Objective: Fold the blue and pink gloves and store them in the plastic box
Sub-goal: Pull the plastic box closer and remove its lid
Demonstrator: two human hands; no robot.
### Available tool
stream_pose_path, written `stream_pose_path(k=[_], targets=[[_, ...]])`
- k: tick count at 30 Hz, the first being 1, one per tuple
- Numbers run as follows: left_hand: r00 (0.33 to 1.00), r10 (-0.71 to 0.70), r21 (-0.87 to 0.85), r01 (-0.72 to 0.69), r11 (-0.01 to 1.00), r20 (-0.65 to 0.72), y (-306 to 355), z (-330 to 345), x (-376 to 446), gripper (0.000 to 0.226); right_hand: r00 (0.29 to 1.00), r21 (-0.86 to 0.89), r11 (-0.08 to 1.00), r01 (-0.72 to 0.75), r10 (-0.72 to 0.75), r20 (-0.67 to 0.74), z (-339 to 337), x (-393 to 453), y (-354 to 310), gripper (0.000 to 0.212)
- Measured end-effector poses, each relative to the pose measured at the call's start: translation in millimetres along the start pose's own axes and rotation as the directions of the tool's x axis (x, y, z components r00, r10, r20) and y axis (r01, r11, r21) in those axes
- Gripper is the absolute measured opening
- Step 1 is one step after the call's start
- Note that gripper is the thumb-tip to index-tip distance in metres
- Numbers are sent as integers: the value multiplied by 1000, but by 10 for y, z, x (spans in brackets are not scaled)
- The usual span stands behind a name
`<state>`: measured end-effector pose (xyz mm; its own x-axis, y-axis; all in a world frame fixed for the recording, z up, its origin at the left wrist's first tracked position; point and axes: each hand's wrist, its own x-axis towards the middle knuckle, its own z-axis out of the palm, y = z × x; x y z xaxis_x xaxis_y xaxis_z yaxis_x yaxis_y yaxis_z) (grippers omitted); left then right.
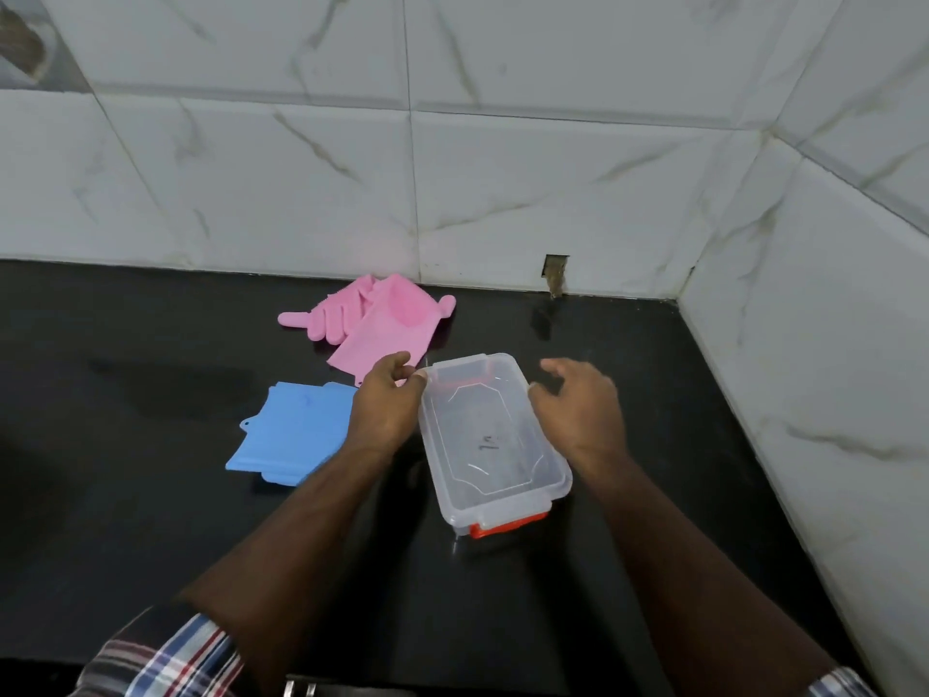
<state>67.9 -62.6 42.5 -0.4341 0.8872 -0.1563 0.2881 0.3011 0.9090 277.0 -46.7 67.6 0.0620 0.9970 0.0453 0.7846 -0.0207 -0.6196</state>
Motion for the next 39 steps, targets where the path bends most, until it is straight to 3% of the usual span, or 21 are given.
stream_pose_path(k=[3, 8, 10, 14, 19, 23, 35, 39], targets=[[996, -89, 42, 87, 995, 29, -35, -2, -31, 48, 986, 155, 981, -120, 99, 135, 97, -17, 78, 47], [994, -103, -30, 104, 994, 32, -86, 5, -69, 50, 988, 358, 922, -149, 124, 92, 363, -148, 35, 29], [996, -78, 14, 78, 997, 53, -50, -6, -33, 49, 981, 397, 899, -186, 151, 120, 366, -154, -16, 35], [994, -35, 41, 31, 999, 104, -65, 38, -68, 33, 966, 382, 887, -259, 233, 114, 369, 121, -83, 64], [995, 48, 36, -51, 998, 87, -138, 94, -101, 31, 972, 288, 929, -231, 213, 95, 509, 359, -238, 25], [997, 55, 15, -56, 998, 60, -148, 99, -106, 30, 979, 258, 945, -200, 187, 75, 583, 393, -256, 24], [994, 83, 48, -86, 995, 67, -185, 96, -84, 31, 994, 386, 917, -97, 110, -11, 462, 335, -358, 9], [997, 67, 37, -69, 997, 44, -211, 109, -72, 31, 989, 422, 895, -147, 125, 80, 306, 190, -394, 15]])
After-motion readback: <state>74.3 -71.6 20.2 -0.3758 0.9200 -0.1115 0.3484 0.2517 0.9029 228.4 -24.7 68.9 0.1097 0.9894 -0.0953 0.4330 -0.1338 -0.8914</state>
